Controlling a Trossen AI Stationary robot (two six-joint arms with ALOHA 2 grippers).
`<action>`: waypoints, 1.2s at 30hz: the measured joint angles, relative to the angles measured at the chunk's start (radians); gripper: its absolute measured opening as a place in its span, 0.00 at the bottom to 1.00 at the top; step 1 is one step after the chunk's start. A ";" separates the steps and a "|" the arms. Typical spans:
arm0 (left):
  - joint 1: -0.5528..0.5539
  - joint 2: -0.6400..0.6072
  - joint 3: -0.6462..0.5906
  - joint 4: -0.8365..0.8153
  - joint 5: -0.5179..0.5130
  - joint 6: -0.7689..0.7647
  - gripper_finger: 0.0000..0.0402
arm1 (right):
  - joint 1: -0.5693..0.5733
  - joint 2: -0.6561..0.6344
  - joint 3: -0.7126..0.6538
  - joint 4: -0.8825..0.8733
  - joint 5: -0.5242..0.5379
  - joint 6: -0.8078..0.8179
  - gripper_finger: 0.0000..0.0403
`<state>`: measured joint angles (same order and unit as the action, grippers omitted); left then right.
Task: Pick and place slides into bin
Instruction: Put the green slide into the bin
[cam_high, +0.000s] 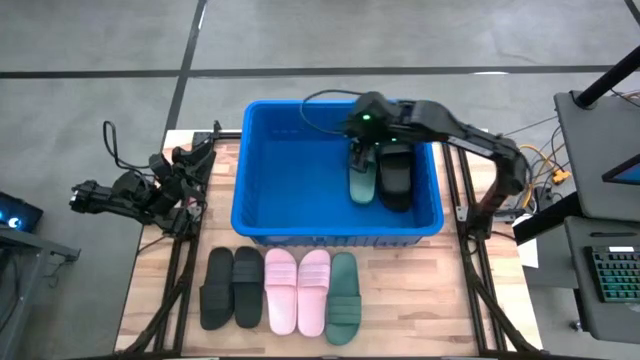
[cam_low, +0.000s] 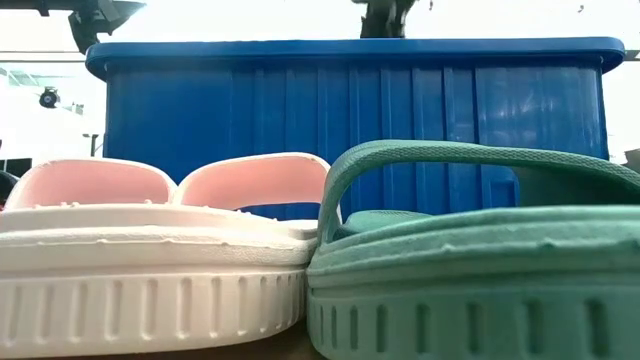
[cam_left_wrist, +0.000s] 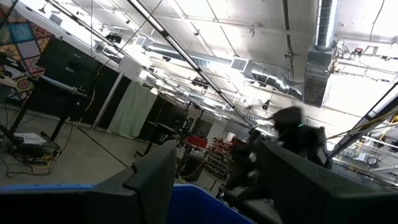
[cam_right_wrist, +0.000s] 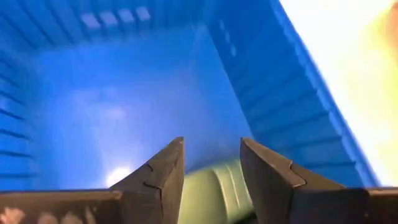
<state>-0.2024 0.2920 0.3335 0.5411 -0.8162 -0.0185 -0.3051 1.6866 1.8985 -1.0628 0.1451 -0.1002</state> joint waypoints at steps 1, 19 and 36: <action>0.000 0.000 0.000 0.000 0.000 0.000 0.54 | 0.012 -0.019 0.014 0.000 -0.014 0.011 0.36; 0.000 0.000 0.000 -0.006 0.000 0.000 0.54 | 0.231 -0.129 -0.058 -0.001 -0.613 0.210 0.33; 0.000 0.002 0.000 -0.003 -0.056 -0.001 0.54 | 0.579 -0.100 -0.233 0.213 -0.633 0.364 0.31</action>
<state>-0.2024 0.2935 0.3335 0.5377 -0.8726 -0.0200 0.2734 1.5867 1.6650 -0.8495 -0.4881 0.2636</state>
